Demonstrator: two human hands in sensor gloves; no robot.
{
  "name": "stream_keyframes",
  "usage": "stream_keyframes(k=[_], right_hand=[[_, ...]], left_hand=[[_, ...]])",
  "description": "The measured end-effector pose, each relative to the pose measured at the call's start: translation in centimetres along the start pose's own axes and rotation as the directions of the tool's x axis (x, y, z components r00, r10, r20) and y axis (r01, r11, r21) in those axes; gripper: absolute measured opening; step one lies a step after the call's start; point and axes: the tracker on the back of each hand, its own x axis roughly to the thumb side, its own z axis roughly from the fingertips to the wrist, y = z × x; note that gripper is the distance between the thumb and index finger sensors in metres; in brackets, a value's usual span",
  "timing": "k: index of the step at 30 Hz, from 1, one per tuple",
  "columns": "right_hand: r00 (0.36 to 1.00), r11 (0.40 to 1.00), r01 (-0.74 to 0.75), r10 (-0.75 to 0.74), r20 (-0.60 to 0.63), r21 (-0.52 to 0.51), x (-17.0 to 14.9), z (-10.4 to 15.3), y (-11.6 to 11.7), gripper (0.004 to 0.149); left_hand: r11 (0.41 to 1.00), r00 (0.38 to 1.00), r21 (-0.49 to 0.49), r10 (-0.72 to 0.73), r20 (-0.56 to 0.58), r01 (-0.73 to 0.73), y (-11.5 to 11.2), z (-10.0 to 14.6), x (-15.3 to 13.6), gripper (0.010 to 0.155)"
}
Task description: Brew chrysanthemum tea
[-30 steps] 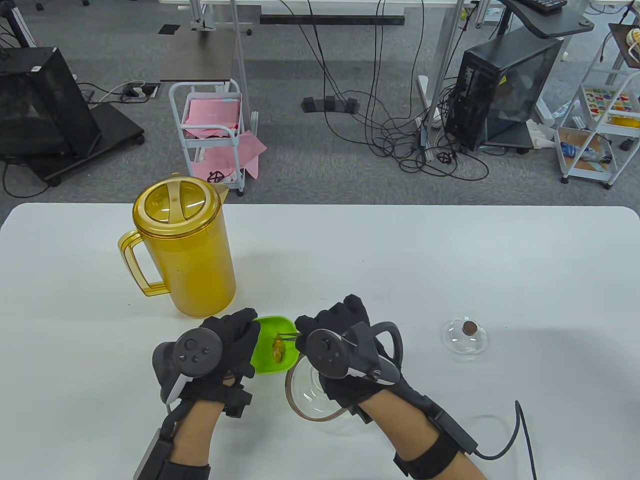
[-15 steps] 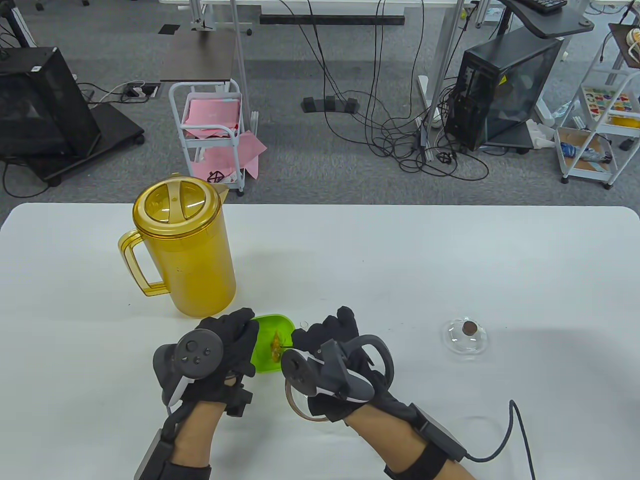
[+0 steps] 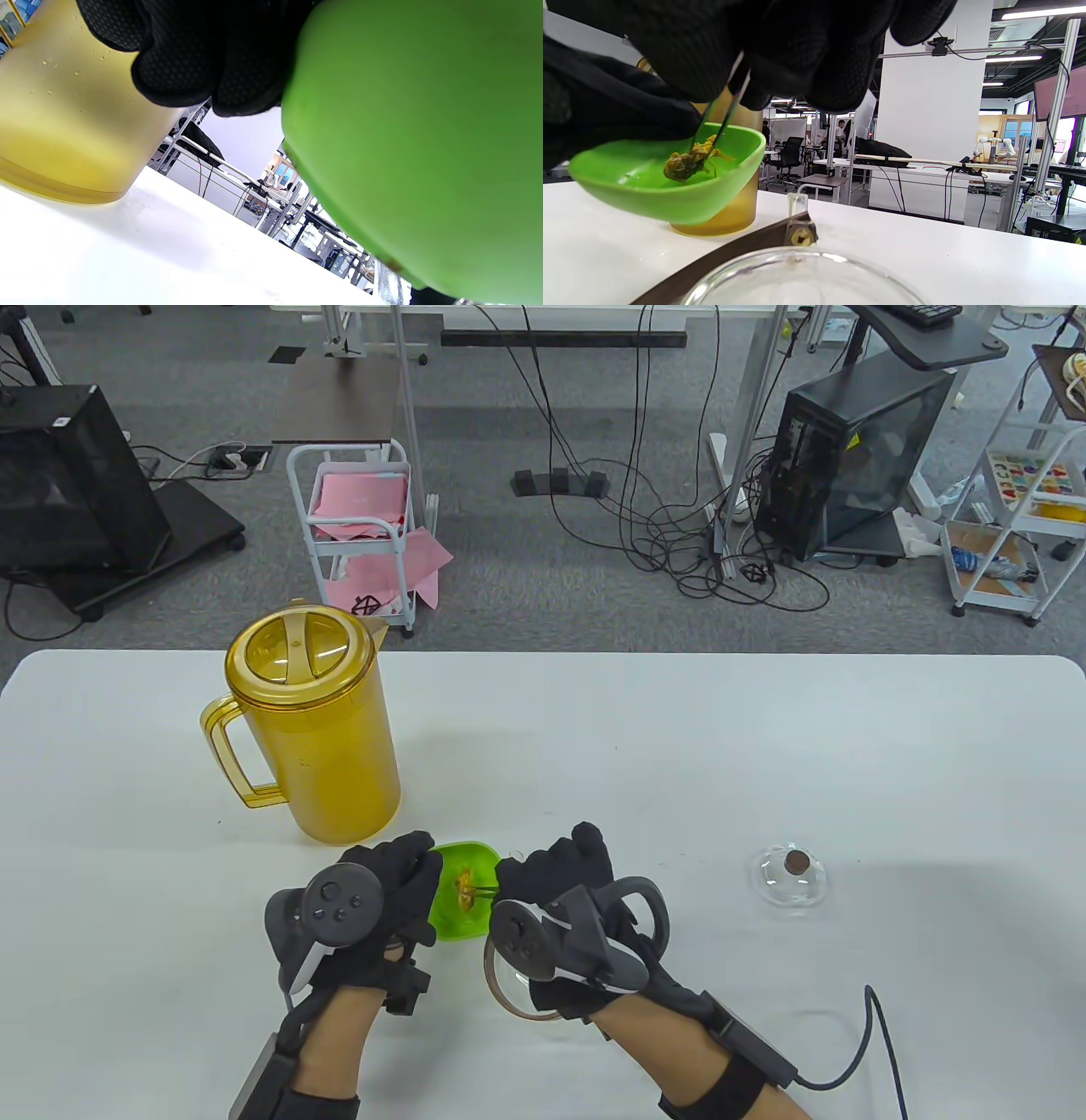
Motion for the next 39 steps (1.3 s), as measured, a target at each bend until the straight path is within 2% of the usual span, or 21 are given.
stream_keyframes(k=[7,14,17,20,24,31,33,39], right_hand=[[0.992,0.993,0.115,-0.117,-0.046,-0.026,-3.2,0.7,-1.8,0.041],[0.963,0.970,0.243,-0.245,-0.113,-0.030,-8.0,2.8,-1.8,0.041],[0.958,0.967,0.253,-0.252,-0.136,-0.017,-9.3,3.5,-1.5,0.041],[0.961,0.968,0.249,-0.242,-0.138,0.040,-10.1,4.0,-1.2,0.041],[0.972,0.960,0.222,-0.204,-0.118,0.168,-10.0,4.1,-0.9,0.041],[0.982,0.945,0.175,-0.148,-0.116,0.278,-9.3,3.5,0.6,0.045],[0.981,0.944,0.181,-0.153,-0.119,0.276,-9.4,3.5,0.7,0.045],[0.958,0.959,0.247,-0.220,-0.186,0.141,-10.7,3.4,0.3,0.046]], left_hand=[[1.000,1.000,-0.011,0.003,-0.003,-0.003,0.0,0.0,0.0,0.044],[1.000,1.000,-0.020,-0.002,-0.006,0.001,0.0,0.0,0.1,0.044],[1.000,1.000,-0.019,0.000,-0.010,-0.001,-0.1,-0.1,0.1,0.044],[1.000,1.000,-0.015,0.005,-0.018,-0.006,0.0,-0.1,0.0,0.044],[1.000,1.000,-0.005,0.016,-0.026,-0.016,0.3,-0.1,-0.2,0.044],[1.000,0.999,-0.010,0.020,-0.028,-0.020,0.4,-0.1,-0.3,0.044],[1.000,0.999,-0.009,0.023,-0.026,-0.023,0.4,-0.1,-0.3,0.044],[1.000,0.999,-0.010,0.026,-0.025,-0.026,0.4,-0.2,-0.3,0.044]])
